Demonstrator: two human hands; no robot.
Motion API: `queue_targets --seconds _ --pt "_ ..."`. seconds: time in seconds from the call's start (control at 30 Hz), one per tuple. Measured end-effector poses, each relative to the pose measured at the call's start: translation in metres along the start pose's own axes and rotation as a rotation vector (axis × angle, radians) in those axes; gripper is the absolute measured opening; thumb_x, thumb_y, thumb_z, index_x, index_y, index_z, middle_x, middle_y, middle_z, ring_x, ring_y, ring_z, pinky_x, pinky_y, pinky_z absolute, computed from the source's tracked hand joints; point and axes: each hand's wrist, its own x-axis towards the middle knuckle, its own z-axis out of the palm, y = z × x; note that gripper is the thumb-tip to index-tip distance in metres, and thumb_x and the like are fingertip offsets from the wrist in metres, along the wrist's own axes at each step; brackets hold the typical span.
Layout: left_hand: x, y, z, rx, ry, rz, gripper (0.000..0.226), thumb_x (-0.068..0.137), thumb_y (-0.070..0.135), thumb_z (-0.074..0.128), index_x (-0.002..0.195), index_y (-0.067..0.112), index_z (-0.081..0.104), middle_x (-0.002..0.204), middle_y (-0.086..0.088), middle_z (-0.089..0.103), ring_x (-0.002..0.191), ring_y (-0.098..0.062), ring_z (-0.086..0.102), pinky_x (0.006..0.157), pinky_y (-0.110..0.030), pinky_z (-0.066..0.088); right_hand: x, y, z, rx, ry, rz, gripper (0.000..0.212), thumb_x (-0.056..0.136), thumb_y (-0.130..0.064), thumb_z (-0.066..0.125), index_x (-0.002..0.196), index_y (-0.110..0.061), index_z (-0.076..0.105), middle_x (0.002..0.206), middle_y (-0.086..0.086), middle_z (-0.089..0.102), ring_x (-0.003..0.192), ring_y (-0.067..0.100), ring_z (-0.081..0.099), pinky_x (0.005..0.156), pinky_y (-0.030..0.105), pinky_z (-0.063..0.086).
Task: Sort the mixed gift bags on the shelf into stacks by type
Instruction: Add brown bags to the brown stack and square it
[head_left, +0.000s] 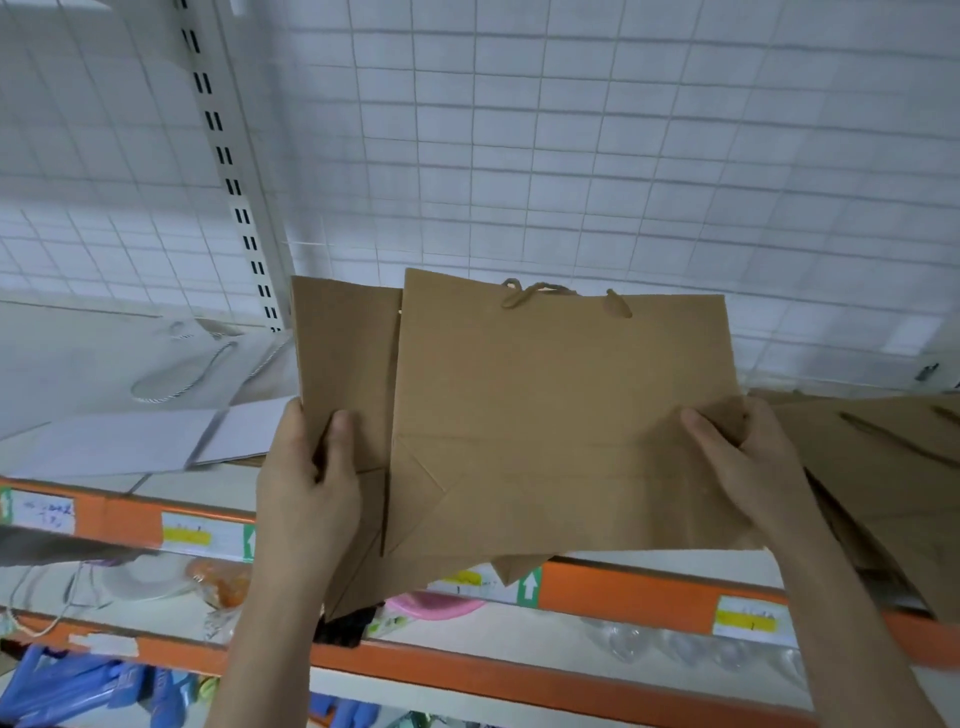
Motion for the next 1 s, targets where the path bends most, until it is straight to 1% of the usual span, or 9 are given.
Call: queue_targets --seconds 0.2,0.37,0.43,0.63,0.73,0.77,0.9,0.97,1.0 --pt "0.001 0.015 0.024 -0.126 -0.038 0.016 0.01 0.096 0.022 0.045 0.105 0.023 0.05 0.095 0.005 0.055 0.092 -0.012 0.049 0.076 -0.025 0.033 -0.013 -0.002 -0.039 -0.073 0.139 -0.04 0.038 0.083 -0.039 0.063 0.109 -0.012 0.054 0.097 -0.001 0.056 0.087 0.016 0.05 0.073 0.028 0.034" --pt "-0.013 0.039 0.07 -0.228 -0.171 0.065 0.015 0.095 0.017 0.047 0.099 0.032 0.051 0.09 0.027 0.055 0.075 0.016 0.054 0.065 -0.003 0.038 -0.012 0.016 -0.095 -0.156 0.245 -0.048 0.029 0.082 -0.038 0.066 0.091 -0.012 0.059 0.085 -0.001 0.059 0.084 0.019 0.053 0.063 0.029 0.035" --pt "-0.025 0.049 0.094 -0.262 -0.223 0.041 0.017 0.095 0.018 0.047 0.098 0.034 0.052 0.091 0.025 0.059 0.079 0.019 0.055 0.067 -0.006 0.04 -0.008 0.03 -0.119 -0.186 0.268 -0.042 0.032 0.081 -0.04 0.067 0.094 -0.012 0.059 0.086 -0.001 0.06 0.085 0.021 0.054 0.065 0.03 0.037" --pt "-0.074 0.087 0.173 -0.316 -0.28 -0.111 0.01 0.095 0.024 0.049 0.091 0.017 0.053 0.087 0.008 0.061 0.084 -0.011 0.057 0.069 -0.025 0.041 0.014 0.071 -0.201 -0.273 0.267 0.036 0.04 0.081 -0.042 0.065 0.105 -0.012 0.056 0.097 0.003 0.058 0.094 0.024 0.053 0.078 0.03 0.035" --pt "-0.098 0.105 0.215 -0.347 -0.336 -0.224 0.013 0.095 0.027 0.049 0.091 0.016 0.052 0.097 -0.004 0.062 0.093 -0.023 0.057 0.082 -0.036 0.045 0.028 0.092 -0.243 -0.336 0.263 0.052 0.042 0.083 -0.04 0.064 0.111 -0.009 0.057 0.109 0.013 0.062 0.105 0.032 0.055 0.078 0.031 0.034" --pt "-0.105 0.111 0.229 -0.355 -0.342 -0.24 0.012 0.094 0.027 0.05 0.09 0.016 0.052 0.1 -0.007 0.062 0.095 -0.024 0.057 0.084 -0.038 0.046 0.032 0.099 -0.256 -0.338 0.264 0.064 0.043 0.083 -0.039 0.064 0.114 -0.009 0.056 0.113 0.014 0.061 0.108 0.033 0.054 0.079 0.032 0.033" --pt "-0.132 0.137 0.275 -0.389 -0.36 -0.296 0.018 0.095 0.023 0.049 0.078 0.019 0.046 0.083 0.002 0.057 0.082 -0.018 0.055 0.064 -0.029 0.04 0.053 0.127 -0.297 -0.314 0.199 0.123 0.053 0.084 -0.042 0.062 0.124 -0.01 0.051 0.123 0.011 0.057 0.113 0.031 0.05 0.084 0.033 0.035" --pt "-0.143 0.142 0.294 -0.374 -0.363 -0.321 0.005 0.096 0.023 0.047 0.095 0.018 0.045 0.086 0.008 0.052 0.088 -0.016 0.052 0.072 -0.03 0.039 0.066 0.14 -0.31 -0.32 0.168 0.143 0.055 0.083 -0.044 0.062 0.126 -0.011 0.05 0.123 0.01 0.057 0.112 0.03 0.051 0.082 0.032 0.036" --pt "-0.148 0.143 0.303 -0.357 -0.365 -0.338 0.014 0.096 0.023 0.047 0.108 0.017 0.043 0.092 0.009 0.05 0.091 -0.015 0.05 0.077 -0.031 0.039 0.073 0.145 -0.313 -0.324 0.152 0.143 0.056 0.084 -0.043 0.061 0.126 -0.01 0.049 0.124 0.01 0.057 0.112 0.03 0.051 0.082 0.032 0.036"
